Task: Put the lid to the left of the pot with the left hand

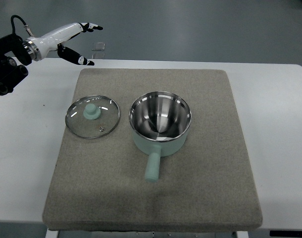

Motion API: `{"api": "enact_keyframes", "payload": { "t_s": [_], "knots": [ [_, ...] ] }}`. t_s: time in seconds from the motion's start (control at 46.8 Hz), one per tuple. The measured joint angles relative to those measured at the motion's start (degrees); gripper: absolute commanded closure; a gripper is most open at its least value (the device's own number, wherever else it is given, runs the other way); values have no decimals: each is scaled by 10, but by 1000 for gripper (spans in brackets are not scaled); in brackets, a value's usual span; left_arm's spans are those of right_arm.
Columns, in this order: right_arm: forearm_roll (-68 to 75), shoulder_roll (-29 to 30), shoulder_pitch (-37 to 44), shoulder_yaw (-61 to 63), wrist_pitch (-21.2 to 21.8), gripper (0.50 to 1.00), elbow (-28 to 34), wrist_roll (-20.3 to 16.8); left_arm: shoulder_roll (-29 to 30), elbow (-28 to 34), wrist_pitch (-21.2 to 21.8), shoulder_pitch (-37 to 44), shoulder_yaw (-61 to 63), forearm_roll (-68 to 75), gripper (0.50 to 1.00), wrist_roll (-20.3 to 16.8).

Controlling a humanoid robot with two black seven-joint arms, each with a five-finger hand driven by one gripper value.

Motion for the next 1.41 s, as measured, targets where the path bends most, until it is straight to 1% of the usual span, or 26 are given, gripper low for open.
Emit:
{"api": "enact_keyframes", "payload": {
  "t_s": [0.128,0.192,0.342,0.491,0.555,0.662,0.812,0.854,0.897,1.004,1.132,1.217,1.324,1.41],
  "knots": [
    [0,0,0,0,0,576,0,0,-47,52,3,0,0,-72,544,0],
    [0,0,0,0,0,576,0,0,-63,65,3,1,-1,-113,546,0],
    [0,0,0,0,0,576,0,0,-86,72,3,1,-1,-215,549,0],
    [0,0,0,0,0,576,0,0,-105,70,2,0,-1,-359,553,0],
    [0,0,0,0,0,576,0,0,-113,70,1,0,-1,-407,555,23],
    [0,0,0,0,0,579,0,0,-117,69,1,0,-2,-477,557,74],
    [0,0,0,0,0,576,0,0,-120,68,-1,1,-3,-593,564,131],
    [0,0,0,0,0,576,0,0,-122,68,-3,1,-3,-628,566,144],
    [0,0,0,0,0,576,0,0,-123,68,-6,1,-3,-661,572,150],
    [0,0,0,0,0,579,0,0,-124,67,-19,5,-5,-693,589,151],
    [0,0,0,0,0,576,0,0,-124,68,-59,11,-34,-696,589,136],
    [0,0,0,0,0,576,0,0,-124,68,-74,20,-72,-696,587,134],
    [0,0,0,0,0,576,0,0,-124,68,-79,28,-127,-697,581,133],
    [0,0,0,0,0,579,0,0,-124,66,-79,32,-167,-697,562,133]
  ]
}}
